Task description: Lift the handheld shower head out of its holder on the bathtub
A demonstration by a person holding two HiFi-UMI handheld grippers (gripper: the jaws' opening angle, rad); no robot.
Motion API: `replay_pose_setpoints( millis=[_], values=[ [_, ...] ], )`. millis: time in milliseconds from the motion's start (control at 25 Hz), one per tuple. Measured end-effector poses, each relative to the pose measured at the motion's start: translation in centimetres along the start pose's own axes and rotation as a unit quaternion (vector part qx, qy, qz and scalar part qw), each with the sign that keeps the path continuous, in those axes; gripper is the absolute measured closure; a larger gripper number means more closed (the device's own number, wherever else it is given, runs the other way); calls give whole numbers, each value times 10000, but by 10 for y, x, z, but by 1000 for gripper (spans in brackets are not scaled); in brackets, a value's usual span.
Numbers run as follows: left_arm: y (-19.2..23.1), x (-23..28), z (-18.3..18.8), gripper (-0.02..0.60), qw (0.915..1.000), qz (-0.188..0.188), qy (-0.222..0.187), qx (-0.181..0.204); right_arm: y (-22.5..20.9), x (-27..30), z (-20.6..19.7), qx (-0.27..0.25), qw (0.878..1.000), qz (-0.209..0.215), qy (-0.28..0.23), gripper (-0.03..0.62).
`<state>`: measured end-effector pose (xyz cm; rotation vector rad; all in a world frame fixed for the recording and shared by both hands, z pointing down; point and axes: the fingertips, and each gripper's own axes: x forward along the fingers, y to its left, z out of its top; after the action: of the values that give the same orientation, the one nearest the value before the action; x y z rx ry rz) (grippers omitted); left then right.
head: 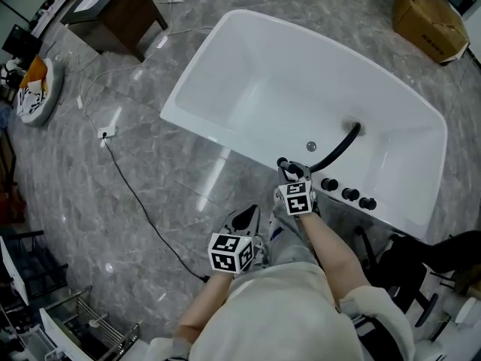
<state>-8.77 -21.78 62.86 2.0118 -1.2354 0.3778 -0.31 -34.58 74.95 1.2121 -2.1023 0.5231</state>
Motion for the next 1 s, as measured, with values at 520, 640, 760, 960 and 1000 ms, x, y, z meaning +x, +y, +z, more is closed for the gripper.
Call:
replay_pose_setpoints(
  millis=[520, 640, 760, 960, 1000],
  values=[
    [-20, -37, -20, 561, 9998, -125, -141, 101, 5, -58, 14, 203, 9978, -272, -561, 448],
    [-27, -44, -26, 561, 9997, -134, -168, 139, 5, -76, 14, 271, 9965, -317, -731, 448],
    [-29, -52, -28, 561, 9995, -154, -204, 201, 8, -92, 19, 305, 9950, -367, -883, 448],
    [-37, -64, -31, 560, 9991, -157, -315, 256, 13, -119, 22, 302, 9927, -401, -1100, 448],
    [-38, -67, -31, 560, 9989, -156, -346, 267, 14, -124, 23, 303, 9921, -407, -1149, 448]
  ],
)
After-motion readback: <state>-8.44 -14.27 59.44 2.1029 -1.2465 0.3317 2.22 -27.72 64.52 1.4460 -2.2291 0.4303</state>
